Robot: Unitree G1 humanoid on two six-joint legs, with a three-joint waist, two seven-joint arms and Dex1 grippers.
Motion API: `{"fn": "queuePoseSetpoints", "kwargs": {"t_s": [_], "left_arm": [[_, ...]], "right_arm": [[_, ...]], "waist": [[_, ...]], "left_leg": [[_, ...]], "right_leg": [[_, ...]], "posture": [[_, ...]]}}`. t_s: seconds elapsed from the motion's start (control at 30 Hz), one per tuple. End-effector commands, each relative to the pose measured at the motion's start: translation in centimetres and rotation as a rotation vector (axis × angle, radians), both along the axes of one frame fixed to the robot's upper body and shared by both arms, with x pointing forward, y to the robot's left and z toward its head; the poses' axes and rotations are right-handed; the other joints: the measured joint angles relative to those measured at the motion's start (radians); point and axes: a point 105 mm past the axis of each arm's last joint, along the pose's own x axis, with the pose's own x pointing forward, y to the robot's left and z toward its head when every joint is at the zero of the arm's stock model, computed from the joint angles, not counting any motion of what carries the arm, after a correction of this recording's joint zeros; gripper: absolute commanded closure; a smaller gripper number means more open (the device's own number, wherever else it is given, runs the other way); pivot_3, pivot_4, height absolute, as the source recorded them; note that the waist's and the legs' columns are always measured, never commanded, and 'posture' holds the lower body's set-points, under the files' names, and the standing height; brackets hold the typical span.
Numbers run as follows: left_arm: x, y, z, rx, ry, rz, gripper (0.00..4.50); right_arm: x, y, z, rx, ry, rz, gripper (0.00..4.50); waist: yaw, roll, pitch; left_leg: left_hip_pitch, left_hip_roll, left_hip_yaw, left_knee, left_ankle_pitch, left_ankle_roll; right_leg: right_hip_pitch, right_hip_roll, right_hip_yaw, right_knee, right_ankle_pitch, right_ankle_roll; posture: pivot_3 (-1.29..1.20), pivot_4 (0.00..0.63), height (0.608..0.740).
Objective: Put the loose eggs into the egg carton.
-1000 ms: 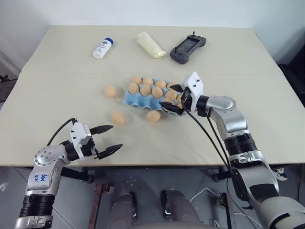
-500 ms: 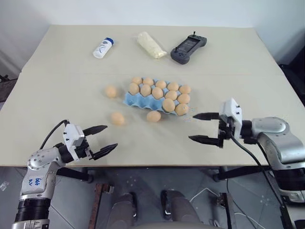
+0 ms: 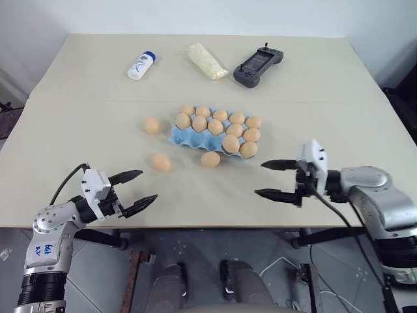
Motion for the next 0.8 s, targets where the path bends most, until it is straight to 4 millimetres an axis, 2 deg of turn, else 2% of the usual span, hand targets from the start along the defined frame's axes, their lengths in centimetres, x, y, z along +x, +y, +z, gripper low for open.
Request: {"fn": "queuePoseSetpoints", "kwargs": {"t_s": [0.03, 0.23, 0.33, 0.43, 0.8], "left_arm": [[-0.4, 0.2, 1.3, -0.013, -0.056, -0.001, 0.00], [-0.6, 0.3, 1.6, -0.007, -0.057, -0.001, 0.00], [-0.6, 0.3, 1.7, -0.002, -0.060, 0.001, 0.00], [-0.7, 0.3, 1.8, 0.000, -0.063, 0.002, 0.00], [-0.7, 0.2, 2.1, -0.003, -0.067, 0.010, 0.00]], "right_arm": [[-0.1, 2.5, 0.5, 0.048, -0.022, 0.024, 0.03], [1.6, 4.8, -0.2, 0.120, -0.010, -0.024, 0.03], [2.9, 5.7, -1.6, 0.089, -0.001, -0.056, 0.03], [3.2, 6.5, -2.4, 0.068, -0.007, -0.040, 0.03], [5.7, 8.7, -3.1, 0.081, -0.053, -0.087, 0.03]], "waist": [[0.001, 0.000, 0.000], [0.000, 0.000, 0.000], [-0.001, 0.000, 0.000], [-0.001, 0.000, 0.000], [-0.003, 0.000, 0.000]], "left_leg": [[0.000, 0.000, 0.000, 0.000, 0.000, 0.000], [0.000, -0.001, 0.000, 0.000, 0.000, 0.000], [0.000, -0.001, 0.000, 0.000, 0.000, 0.000], [0.000, -0.001, 0.000, 0.000, 0.000, 0.000], [0.000, -0.001, 0.001, 0.000, 0.001, 0.000]], "right_leg": [[0.000, 0.000, 0.000, 0.000, 0.000, 0.000], [0.000, -0.001, 0.000, 0.000, 0.000, 0.000], [0.000, -0.001, 0.000, 0.000, 0.000, 0.000], [0.000, -0.001, 0.000, 0.000, 0.000, 0.000], [-0.001, 0.000, 0.000, 0.003, 0.000, 0.000]], "posture": [[0.00, 0.150, 0.740], [0.00, 0.150, 0.740], [0.00, 0.150, 0.740], [0.00, 0.150, 0.740], [0.00, 0.150, 0.740]]}}
